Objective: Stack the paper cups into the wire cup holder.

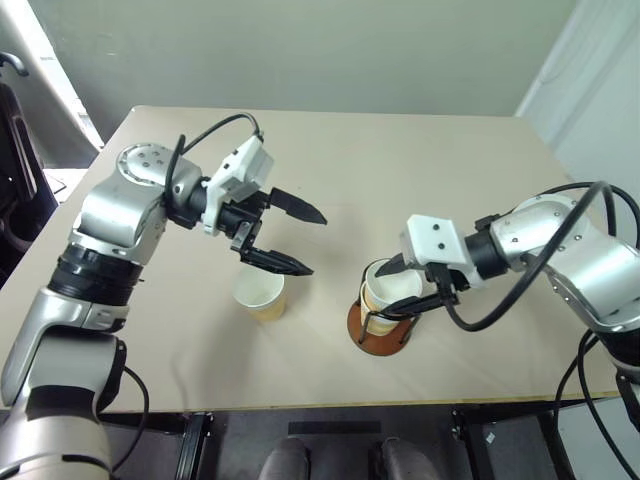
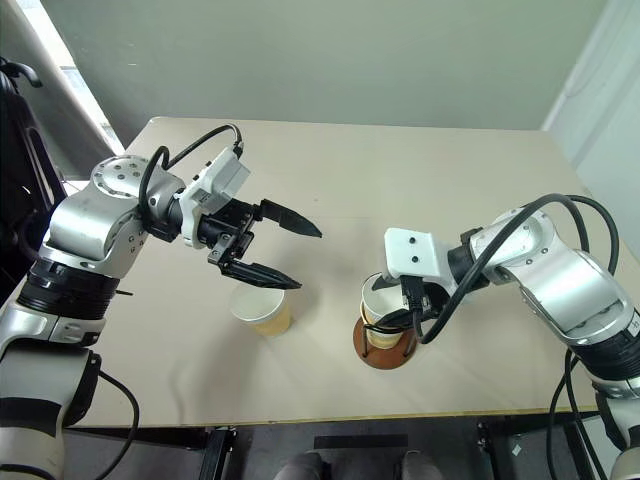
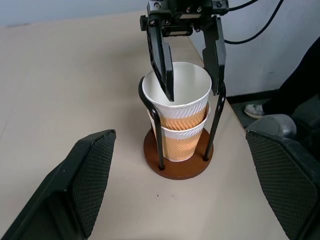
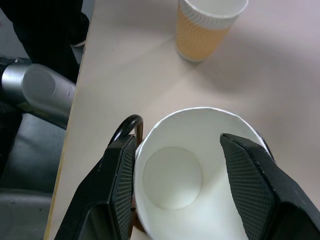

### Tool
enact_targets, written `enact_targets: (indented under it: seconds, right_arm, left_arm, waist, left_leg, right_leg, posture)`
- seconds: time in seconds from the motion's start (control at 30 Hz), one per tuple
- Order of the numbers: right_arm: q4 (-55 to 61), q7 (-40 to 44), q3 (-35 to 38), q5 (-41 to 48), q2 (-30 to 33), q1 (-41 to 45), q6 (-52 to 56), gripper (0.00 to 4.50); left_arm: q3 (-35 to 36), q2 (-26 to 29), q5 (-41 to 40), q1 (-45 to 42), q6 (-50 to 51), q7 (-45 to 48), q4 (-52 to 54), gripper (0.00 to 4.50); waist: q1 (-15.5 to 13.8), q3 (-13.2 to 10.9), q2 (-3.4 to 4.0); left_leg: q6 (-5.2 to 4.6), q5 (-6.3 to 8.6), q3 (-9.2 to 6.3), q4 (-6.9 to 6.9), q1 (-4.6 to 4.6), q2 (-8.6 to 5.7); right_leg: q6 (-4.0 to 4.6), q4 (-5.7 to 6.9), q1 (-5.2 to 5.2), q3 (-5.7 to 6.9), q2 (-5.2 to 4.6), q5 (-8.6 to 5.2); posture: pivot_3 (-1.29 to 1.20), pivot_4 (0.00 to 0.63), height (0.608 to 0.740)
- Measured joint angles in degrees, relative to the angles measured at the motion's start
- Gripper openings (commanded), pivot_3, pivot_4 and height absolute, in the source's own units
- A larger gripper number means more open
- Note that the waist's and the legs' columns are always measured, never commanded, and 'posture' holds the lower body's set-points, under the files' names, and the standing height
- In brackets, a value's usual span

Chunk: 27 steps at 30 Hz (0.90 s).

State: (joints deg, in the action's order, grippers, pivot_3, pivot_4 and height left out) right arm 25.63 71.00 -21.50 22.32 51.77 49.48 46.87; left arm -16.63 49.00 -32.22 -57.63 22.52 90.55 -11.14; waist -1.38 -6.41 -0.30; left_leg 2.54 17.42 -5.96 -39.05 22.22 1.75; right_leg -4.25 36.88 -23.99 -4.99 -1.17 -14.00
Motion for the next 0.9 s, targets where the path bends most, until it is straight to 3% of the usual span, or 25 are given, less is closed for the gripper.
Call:
enact_targets:
  seconds: [0.2,0.5,0.9]
  right_arm:
    - [-4.02,2.71,0.22,0.46,0.17,4.81,1.00,2.64]
    - [-4.69,6.05,6.67,7.22,3.14,5.98,6.13,2.64]
    - [-2.60,2.53,11.68,11.83,4.07,3.88,9.69,2.64]
  left_arm:
    - [0.20,-0.11,0.26,0.01,-0.01,0.00,-0.01,4.50]
    - [0.24,-0.14,0.41,0.08,-0.09,0.01,-0.13,4.50]
    - [1.32,-0.15,2.35,0.21,-0.34,-0.03,-1.48,4.50]
  waist:
    - [0.02,0.00,0.00]
    - [-0.06,0.00,0.00]
    - [-0.03,0.00,0.00]
  left_leg:
    - [0.00,0.00,0.00,0.02,0.01,0.00]
    - [0.00,0.00,0.00,0.05,0.05,0.00]
    - [0.01,0.00,0.00,0.05,0.05,0.00]
  right_leg:
    - [0.00,0.00,-0.03,0.00,0.00,0.00]
    - [0.03,-0.05,-0.03,0.01,0.00,-0.02]
    - [0.03,-0.05,-0.04,0.01,0.00,-0.02]
  posture:
    - [0.00,0.150,0.740]
    - [0.00,0.150,0.740]
    - [0.00,0.150,0.740]
